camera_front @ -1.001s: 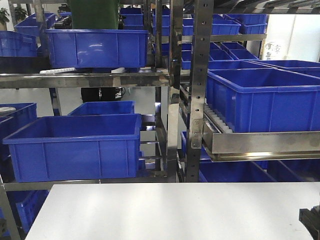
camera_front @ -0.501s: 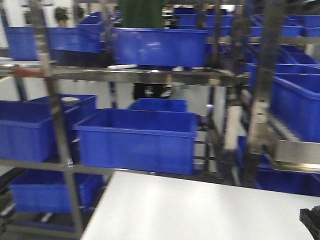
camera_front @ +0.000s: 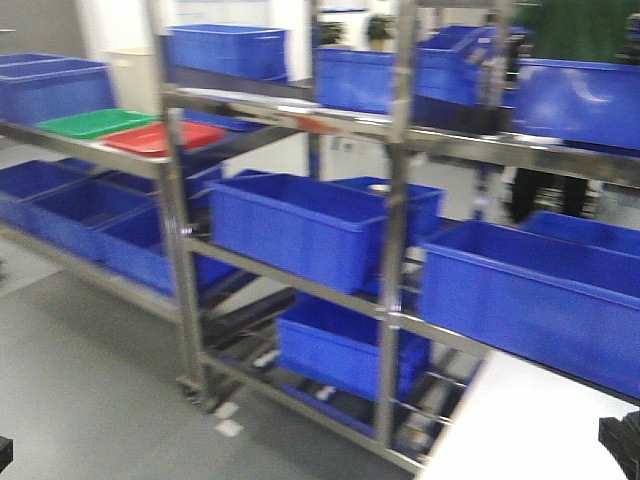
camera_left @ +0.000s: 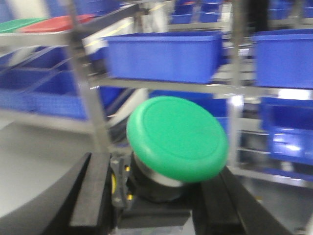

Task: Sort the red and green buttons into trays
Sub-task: 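Drive the base to the shelf holding the green and red trays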

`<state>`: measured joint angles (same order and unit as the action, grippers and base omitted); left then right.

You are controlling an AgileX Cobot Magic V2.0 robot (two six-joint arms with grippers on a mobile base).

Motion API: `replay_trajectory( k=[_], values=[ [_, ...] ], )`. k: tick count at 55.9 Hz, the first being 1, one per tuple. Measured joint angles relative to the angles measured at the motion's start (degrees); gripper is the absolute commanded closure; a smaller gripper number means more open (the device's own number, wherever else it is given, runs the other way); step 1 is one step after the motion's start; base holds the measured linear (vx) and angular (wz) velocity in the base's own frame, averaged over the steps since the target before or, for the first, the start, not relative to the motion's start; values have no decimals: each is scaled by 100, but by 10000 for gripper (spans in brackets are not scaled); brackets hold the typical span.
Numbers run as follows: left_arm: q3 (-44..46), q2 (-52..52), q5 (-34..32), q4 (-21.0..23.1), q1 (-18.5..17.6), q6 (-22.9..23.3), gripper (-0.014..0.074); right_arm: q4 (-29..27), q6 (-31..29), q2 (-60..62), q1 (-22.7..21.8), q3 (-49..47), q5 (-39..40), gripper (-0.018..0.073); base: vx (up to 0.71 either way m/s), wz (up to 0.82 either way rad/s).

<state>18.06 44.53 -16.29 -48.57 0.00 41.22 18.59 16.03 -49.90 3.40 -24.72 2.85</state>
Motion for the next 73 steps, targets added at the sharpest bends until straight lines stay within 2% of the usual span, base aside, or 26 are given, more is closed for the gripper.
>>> replay_trajectory(
  k=[35, 73],
  values=[
    [0, 0, 1, 0, 0, 0, 596, 0, 0, 0, 0, 0, 0, 567, 14, 76],
    [0, 0, 42, 0, 0, 0, 596, 0, 0, 0, 0, 0, 0, 567, 35, 58]
  ],
)
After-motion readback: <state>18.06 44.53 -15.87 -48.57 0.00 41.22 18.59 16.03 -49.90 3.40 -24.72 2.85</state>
